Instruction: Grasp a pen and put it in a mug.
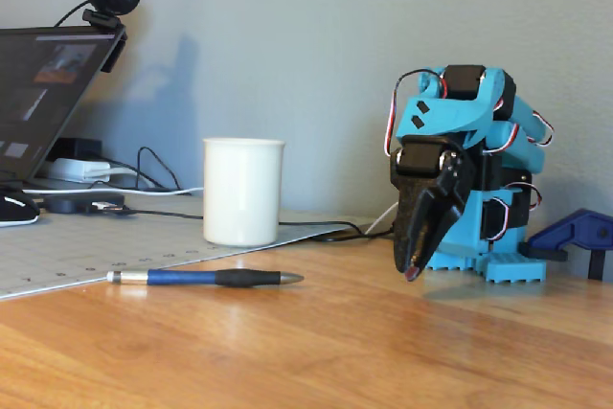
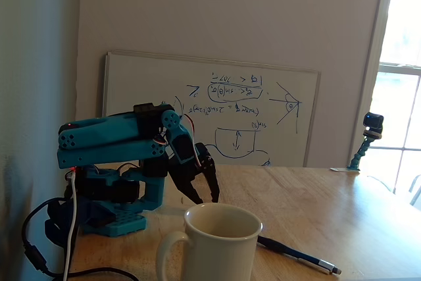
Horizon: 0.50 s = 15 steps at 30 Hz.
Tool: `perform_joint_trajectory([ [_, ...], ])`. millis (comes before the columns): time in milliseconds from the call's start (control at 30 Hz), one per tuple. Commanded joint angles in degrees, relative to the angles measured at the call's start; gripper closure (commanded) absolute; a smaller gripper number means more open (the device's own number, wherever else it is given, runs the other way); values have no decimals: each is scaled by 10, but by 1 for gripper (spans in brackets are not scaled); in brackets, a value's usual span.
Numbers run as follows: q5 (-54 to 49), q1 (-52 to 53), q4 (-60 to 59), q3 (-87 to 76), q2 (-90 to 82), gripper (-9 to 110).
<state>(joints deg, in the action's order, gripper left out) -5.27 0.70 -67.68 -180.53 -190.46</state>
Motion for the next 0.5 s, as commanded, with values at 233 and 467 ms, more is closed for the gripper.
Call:
perform_joint_trajectory([
  [233,80,55,20,121,86,95],
  [467,281,73,114,180,213,95],
])
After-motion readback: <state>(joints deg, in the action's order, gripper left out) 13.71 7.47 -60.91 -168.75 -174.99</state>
